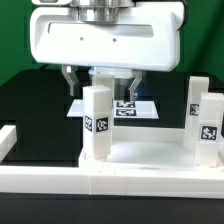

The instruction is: Assemble desk

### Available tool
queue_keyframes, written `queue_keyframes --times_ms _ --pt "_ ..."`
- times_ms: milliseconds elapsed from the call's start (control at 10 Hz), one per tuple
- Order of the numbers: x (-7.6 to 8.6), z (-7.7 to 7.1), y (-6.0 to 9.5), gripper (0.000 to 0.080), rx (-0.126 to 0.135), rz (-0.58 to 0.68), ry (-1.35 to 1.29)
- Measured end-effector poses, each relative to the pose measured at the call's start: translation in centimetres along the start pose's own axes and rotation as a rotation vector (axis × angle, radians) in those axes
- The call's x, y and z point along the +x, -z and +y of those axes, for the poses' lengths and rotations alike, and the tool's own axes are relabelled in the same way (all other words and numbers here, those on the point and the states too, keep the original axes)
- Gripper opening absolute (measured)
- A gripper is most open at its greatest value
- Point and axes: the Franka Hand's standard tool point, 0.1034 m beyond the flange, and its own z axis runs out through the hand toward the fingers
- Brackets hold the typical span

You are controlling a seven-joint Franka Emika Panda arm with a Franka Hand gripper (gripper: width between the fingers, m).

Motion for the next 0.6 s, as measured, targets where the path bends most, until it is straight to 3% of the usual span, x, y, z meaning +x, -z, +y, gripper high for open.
queue_keyframes --times_ms 400,600 --pt "0.02 0.32 -0.02 0.0649 -0.005 -0.002 0.293" --pt "0.02 0.56 0.00 0.0649 -0.022 -0.007 0.444"
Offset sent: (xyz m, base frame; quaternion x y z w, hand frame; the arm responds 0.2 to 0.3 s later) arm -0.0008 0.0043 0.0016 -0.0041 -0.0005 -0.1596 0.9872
